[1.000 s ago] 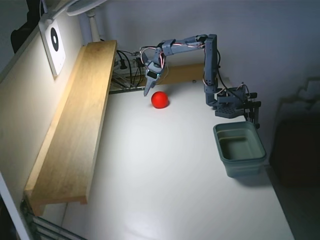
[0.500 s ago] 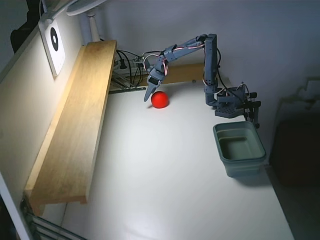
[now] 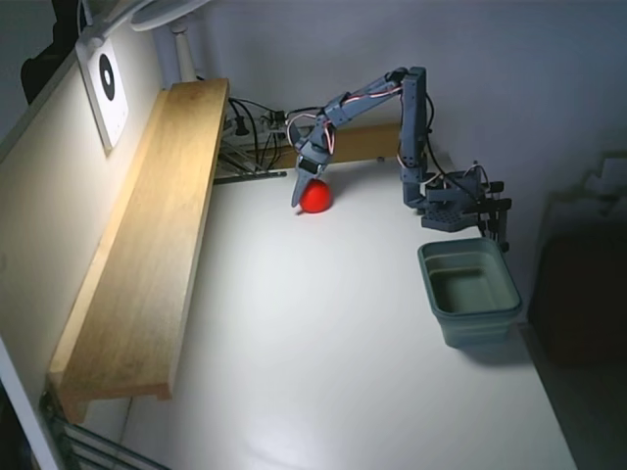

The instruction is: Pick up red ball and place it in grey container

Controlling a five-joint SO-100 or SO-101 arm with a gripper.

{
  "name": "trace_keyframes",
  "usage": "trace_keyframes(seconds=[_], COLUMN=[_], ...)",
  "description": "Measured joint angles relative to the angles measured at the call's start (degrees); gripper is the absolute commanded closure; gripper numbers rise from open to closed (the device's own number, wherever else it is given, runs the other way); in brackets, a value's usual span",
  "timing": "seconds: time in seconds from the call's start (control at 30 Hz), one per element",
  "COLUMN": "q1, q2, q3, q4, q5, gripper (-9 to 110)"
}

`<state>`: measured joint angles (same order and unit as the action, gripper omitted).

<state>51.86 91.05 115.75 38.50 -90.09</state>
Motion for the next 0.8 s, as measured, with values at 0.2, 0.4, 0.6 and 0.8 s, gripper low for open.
trace_keyframes(seconds=[0.2,0.4,0.6,0.8], q1=[0.0,0.0,0.09,-0.26], q2=[3.69,6.94,9.4,12.13], q3=[2.99,5.36,7.47,9.32], q4=[0.0,0.26,0.88,1.32], q5=[0.0,0.0,0.0,-0.09], gripper=[63,63,63,63])
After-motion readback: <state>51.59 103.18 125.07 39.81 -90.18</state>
